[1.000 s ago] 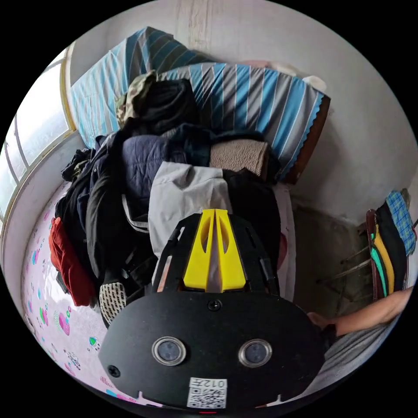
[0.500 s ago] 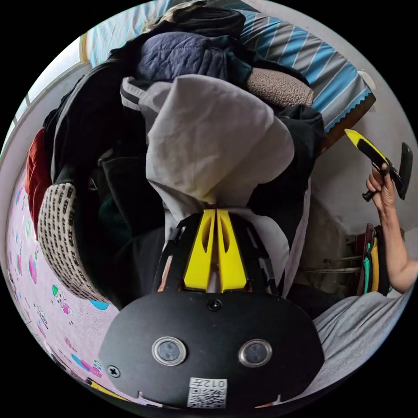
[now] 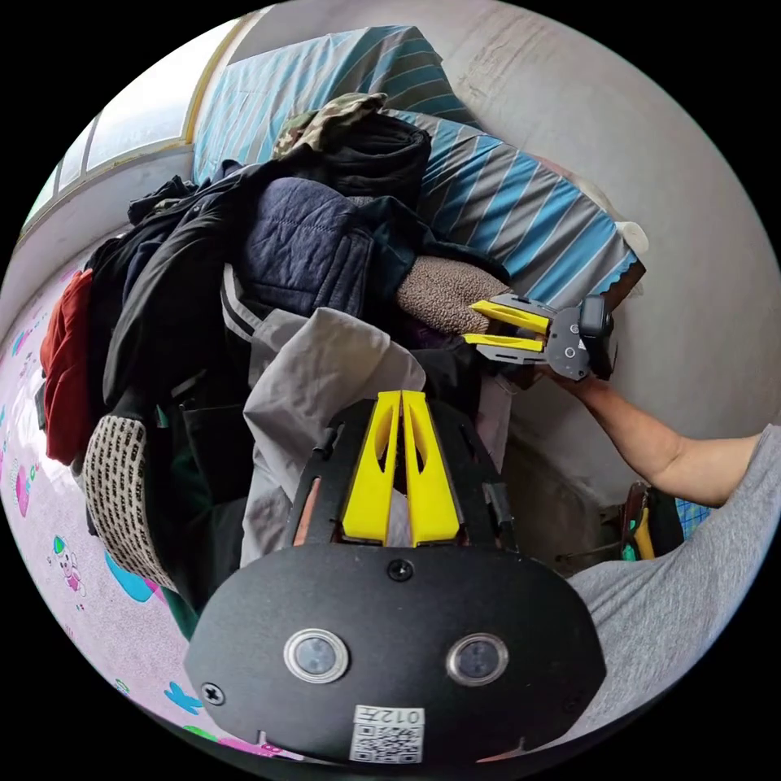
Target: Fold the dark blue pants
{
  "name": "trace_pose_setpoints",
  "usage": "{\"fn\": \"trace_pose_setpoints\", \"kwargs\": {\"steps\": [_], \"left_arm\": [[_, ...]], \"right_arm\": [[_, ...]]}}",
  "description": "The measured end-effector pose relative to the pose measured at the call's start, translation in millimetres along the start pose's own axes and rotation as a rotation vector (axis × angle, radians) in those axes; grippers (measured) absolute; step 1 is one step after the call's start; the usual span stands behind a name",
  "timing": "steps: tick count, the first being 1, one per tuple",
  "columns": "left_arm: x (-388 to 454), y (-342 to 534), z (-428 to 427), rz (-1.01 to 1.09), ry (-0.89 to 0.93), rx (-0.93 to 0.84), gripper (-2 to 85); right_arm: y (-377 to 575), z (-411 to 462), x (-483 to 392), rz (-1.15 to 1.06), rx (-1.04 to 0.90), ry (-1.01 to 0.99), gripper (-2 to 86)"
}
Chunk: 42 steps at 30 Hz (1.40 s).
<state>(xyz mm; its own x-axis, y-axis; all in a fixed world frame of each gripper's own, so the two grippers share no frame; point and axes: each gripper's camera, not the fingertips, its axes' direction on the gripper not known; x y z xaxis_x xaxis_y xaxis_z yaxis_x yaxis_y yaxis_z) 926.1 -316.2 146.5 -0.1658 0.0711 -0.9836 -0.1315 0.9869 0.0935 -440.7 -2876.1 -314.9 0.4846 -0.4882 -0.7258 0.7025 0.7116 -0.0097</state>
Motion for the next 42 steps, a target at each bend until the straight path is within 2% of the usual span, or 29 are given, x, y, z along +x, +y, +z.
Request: {"fn": "trace_pose_setpoints", "kwargs": {"steps": [2,4,7,9,13,17,18,21,23,25,28,30,33,36,38,40,42], "left_arm": [[2.6,-10.9,9.5,-0.018,0.034,0.004,1.0],[7.2,-22.3,15.4,-0.015,0.066,0.015,1.4],[9.7,-47.2,28.2,-0.053,0.133,0.027,2.8],[5.7,-65.2,39.1,-0.128,0.173,0.023,4.6],[-14.9,-99.4,79.8,-0.329,0.389,0.020,9.1],[-30.4,-111.2,126.6,-0.486,0.450,-0.012,10.7],[-30.4,-113.6,127.3,-0.486,0.431,0.006,10.7],[-20.1,-136.2,115.2,-0.392,0.136,0.089,10.7],[8.8,-159.8,110.4,-0.185,-0.205,0.085,10.2],[35.7,-167.1,119.3,-0.035,-0.353,0.073,10.0],[69.8,-163.9,128.3,0.071,-0.370,0.051,10.1],[94.1,-150.9,114.6,0.163,-0.340,0.129,10.0],[120.0,-127.3,102.0,0.229,-0.489,0.231,11.2],[112.5,-128.8,119.4,0.185,-0.535,0.149,13.2],[99.7,-138.0,138.5,0.120,-0.543,0.044,14.7],[93.4,-143.0,150.4,0.090,-0.560,-0.005,15.1],[88.8,-145.7,159.0,0.069,-0.554,-0.031,15.0]], "right_arm": [[-1.7,-17.1,52.3,0.116,0.045,-0.124,7.2],[17.4,-36.8,150.2,0.396,0.168,-0.350,6.0],[45.5,-38.1,245.7,0.593,0.271,-0.551,5.4],[51.6,-35.2,269.9,0.621,0.305,-0.644,5.2],[80.0,-29.3,294.5,0.685,0.406,-0.776,5.1],[116.9,-14.7,311.6,0.790,0.483,-0.858,4.9],[123.1,-10.6,314.2,0.795,0.492,-0.865,4.9],[122.5,-3.4,311.4,0.764,0.480,-0.852,5.1],[123.6,4.7,311.8,0.770,0.483,-0.857,5.1],[122.7,12.1,313.8,0.773,0.480,-0.844,5.4],[101.9,-4.2,316.4,0.682,0.452,-0.758,5.9],[82.8,-22.4,314.4,0.590,0.423,-0.650,5.5],[60.9,-38.5,317.0,0.563,0.466,-0.531,2.0],[46.2,-25.3,339.9,0.662,0.627,-0.569,1.9],[15.6,5.4,354.9,0.692,0.606,-0.615,5.5],[-35.1,63.7,362.9,0.724,0.522,-0.652,11.0],[-70.1,112.3,361.8,0.727,0.468,-0.704,12.5]]}}
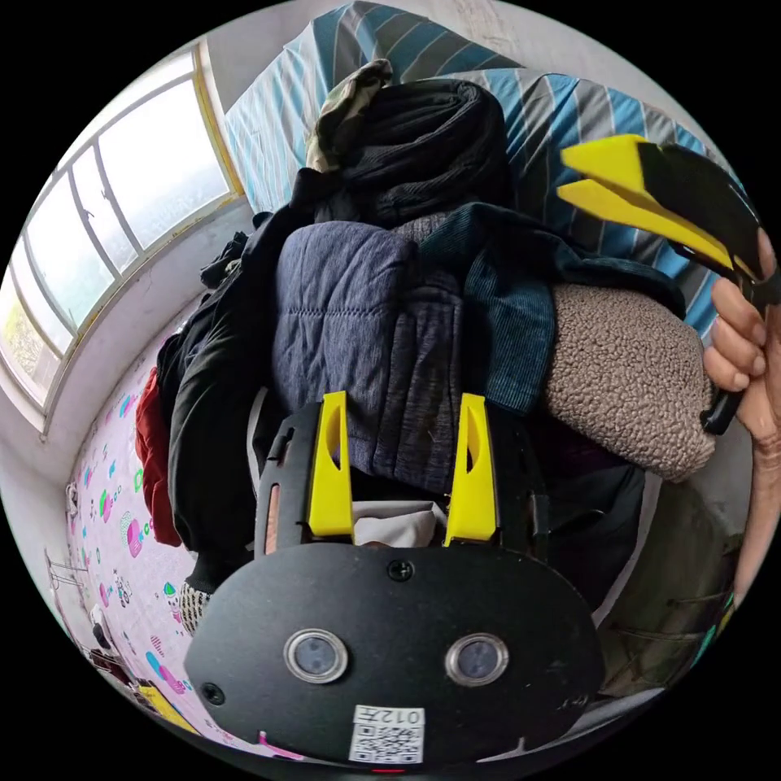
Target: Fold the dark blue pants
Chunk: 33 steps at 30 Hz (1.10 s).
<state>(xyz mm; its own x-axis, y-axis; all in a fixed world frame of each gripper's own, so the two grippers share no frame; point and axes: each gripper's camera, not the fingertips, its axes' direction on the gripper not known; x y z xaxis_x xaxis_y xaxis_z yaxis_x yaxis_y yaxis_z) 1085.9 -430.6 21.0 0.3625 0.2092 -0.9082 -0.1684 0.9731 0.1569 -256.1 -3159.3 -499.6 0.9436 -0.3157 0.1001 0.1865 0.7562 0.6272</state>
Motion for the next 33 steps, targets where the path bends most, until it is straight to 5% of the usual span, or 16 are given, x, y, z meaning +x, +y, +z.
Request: {"fn": "trace_pose_setpoints", "kwargs": {"steps": [6,11,22,33], "left_arm": [[4.2,0.2,5.1,0.025,-0.066,0.009,10.2],[-38.7,11.9,-14.2,-0.018,0.062,0.035,5.3],[-206.2,94.4,-77.0,-0.334,0.100,0.093,2.5],[-303.0,139.5,-15.9,-0.585,0.295,-0.024,2.1]], "right_arm": [[1.0,153.6,36.8,0.049,-0.174,0.021,12.2],[38.3,199.0,24.2,0.032,-0.104,-0.089,5.0],[62.1,420.7,-147.7,-0.119,-0.154,-0.406,0.0],[157.3,652.5,-230.8,-0.197,-0.389,-0.109,1.2]]}}
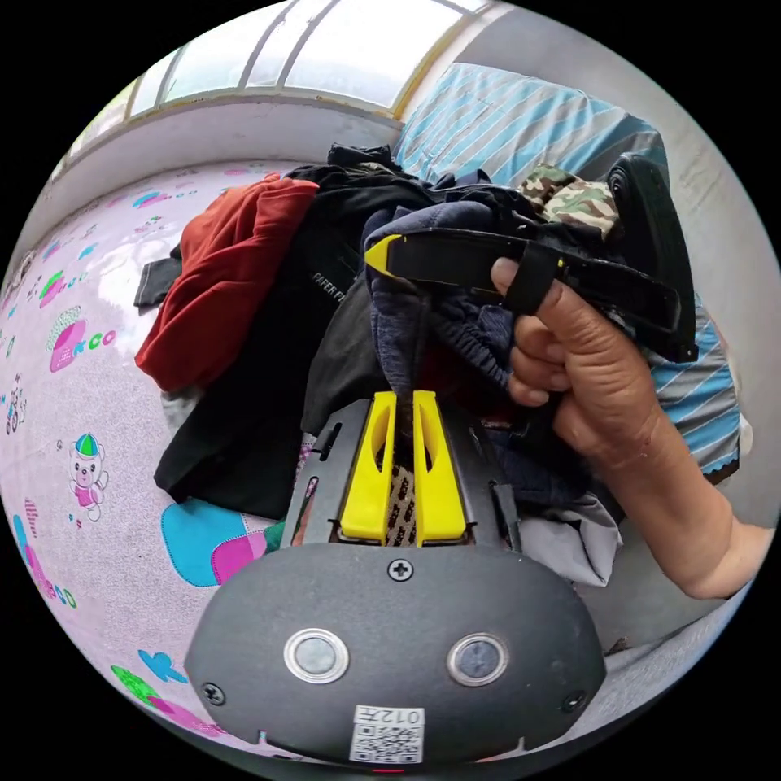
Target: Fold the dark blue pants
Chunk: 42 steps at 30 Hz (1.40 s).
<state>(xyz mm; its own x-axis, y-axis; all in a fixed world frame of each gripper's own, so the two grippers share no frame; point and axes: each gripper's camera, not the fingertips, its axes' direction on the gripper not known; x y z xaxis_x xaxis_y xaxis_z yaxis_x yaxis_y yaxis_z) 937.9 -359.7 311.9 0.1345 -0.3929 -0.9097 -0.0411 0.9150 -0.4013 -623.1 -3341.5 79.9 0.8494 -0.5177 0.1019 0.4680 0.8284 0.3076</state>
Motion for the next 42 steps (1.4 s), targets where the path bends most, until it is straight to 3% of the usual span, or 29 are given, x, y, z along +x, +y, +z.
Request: {"fn": "trace_pose_setpoints", "kwargs": {"steps": [5,12,14,18,22,25,28,32,38,42], "left_arm": [[-24.1,-15.1,2.9,-0.047,0.049,-0.008,2.4],[-36.7,-22.0,-23.0,-0.035,0.093,0.037,2.8],[-39.3,-25.9,-32.7,-0.031,0.110,0.041,2.9],[-34.2,-27.3,-63.5,0.022,0.155,0.117,3.0],[-1.6,-5.9,-124.5,0.128,0.131,0.308,2.8],[43.3,9.2,-146.2,0.245,0.200,0.350,3.8],[88.0,4.8,-121.1,0.333,0.412,0.163,6.2],[133.5,-20.6,-61.9,0.345,0.608,-0.096,9.7],[148.5,-69.7,27.6,0.160,0.726,-0.345,12.4],[137.1,-84.9,63.6,0.038,0.752,-0.407,13.5]], "right_arm": [[22.4,-3.0,-43.5,-0.074,0.041,0.104,6.7],[193.0,-143.3,-68.9,-0.113,0.210,0.047,7.8],[254.1,-181.3,-59.5,-0.080,0.223,0.124,8.5],[389.9,-276.3,-44.0,0.008,0.228,0.469,10.8],[471.4,-345.2,-46.0,0.042,0.211,0.796,11.2],[489.7,-368.2,-30.0,0.122,0.210,0.765,11.3],[485.1,-382.1,-15.8,0.195,0.230,0.633,11.9],[467.8,-369.4,-23.1,0.169,0.216,0.608,12.4],[428.0,-361.1,-32.0,0.126,0.196,0.582,11.7],[404.6,-382.0,-35.1,0.140,0.204,0.505,8.3]]}}
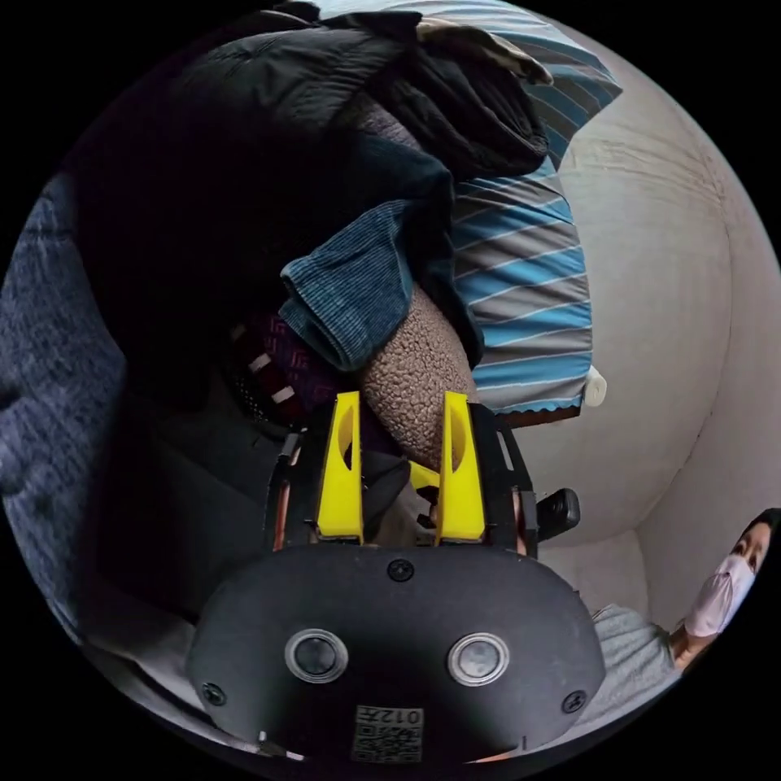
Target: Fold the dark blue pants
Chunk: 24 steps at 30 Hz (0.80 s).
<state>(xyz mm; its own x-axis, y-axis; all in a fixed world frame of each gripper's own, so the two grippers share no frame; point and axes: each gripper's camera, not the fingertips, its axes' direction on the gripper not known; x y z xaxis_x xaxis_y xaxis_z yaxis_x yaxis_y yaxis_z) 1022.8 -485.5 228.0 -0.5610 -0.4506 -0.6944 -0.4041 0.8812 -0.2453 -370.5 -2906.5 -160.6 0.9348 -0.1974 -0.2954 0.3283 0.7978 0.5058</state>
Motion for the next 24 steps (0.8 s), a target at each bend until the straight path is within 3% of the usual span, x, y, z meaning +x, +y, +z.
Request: {"fn": "trace_pose_setpoints", "kwargs": {"steps": [9,17,24], "left_arm": [[-27.8,-25.3,-4.0,-0.043,0.315,0.024,13.5],[106.1,-54.6,-82.1,0.279,0.484,0.179,11.0],[202.5,-16.5,-177.1,0.496,0.491,0.289,10.4]], "right_arm": [[-73.6,-143.3,52.4,0.064,0.199,-0.331,2.6],[-212.3,-355.3,94.4,-0.043,0.505,-0.450,1.6],[-316.4,-544.4,36.5,-0.266,0.607,-0.497,2.5]]}}
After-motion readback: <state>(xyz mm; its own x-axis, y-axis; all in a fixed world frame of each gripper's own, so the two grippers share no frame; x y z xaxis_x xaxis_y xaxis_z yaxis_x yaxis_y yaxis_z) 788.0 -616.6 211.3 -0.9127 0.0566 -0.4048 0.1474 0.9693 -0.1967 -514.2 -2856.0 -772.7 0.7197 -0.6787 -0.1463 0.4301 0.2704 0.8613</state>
